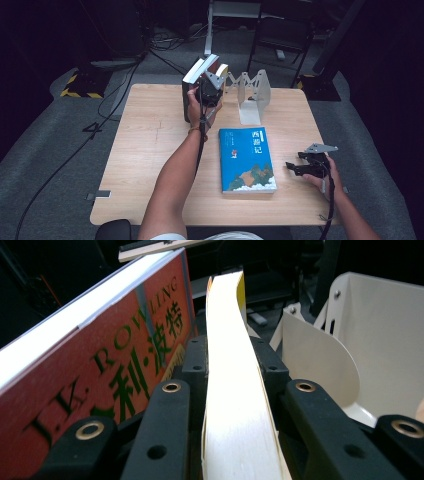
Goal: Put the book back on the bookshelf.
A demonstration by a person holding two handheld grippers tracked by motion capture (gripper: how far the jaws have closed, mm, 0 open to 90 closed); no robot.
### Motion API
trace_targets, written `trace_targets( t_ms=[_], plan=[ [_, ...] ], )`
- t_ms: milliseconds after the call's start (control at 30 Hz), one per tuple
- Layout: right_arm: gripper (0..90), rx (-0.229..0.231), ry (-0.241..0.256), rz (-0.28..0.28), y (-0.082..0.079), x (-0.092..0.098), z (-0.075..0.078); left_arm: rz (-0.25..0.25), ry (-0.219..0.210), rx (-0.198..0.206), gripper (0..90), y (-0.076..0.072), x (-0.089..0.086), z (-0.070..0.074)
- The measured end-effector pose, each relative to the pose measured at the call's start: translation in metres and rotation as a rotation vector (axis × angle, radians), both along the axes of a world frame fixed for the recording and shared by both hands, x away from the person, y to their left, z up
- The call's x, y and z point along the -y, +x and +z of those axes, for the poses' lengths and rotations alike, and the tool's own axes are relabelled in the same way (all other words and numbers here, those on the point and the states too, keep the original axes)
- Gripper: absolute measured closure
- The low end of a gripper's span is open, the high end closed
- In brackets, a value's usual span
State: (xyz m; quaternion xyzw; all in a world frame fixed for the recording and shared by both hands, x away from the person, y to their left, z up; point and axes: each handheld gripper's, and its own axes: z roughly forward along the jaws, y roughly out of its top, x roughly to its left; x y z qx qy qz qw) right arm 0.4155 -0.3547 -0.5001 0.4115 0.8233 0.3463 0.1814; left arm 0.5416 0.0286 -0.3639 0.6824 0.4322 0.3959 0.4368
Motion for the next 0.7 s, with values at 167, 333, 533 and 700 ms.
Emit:
trace_targets(
  t_ms=[167,333,533,700],
  plan=[
    [26.1,-0.004,-0.003,0.01,0.0,0.0,0.0,0.001,-0.017,0.005,72.9,0.011,0.002,0.001],
    [25.9,-0.005,-0.001,0.016,0.0,0.001,0.0,0.017,-0.014,0.008,72.4,0.017,0.005,0.001],
    [25.9,-0.005,-0.003,0.015,-0.001,0.0,0.0,0.052,0.019,0.003,68.4,0.014,0.006,0.001],
    [25.6,-0.005,-0.003,0.017,-0.001,0.0,0.0,0.057,0.046,0.027,64.4,0.007,0.004,0.003]
  ],
)
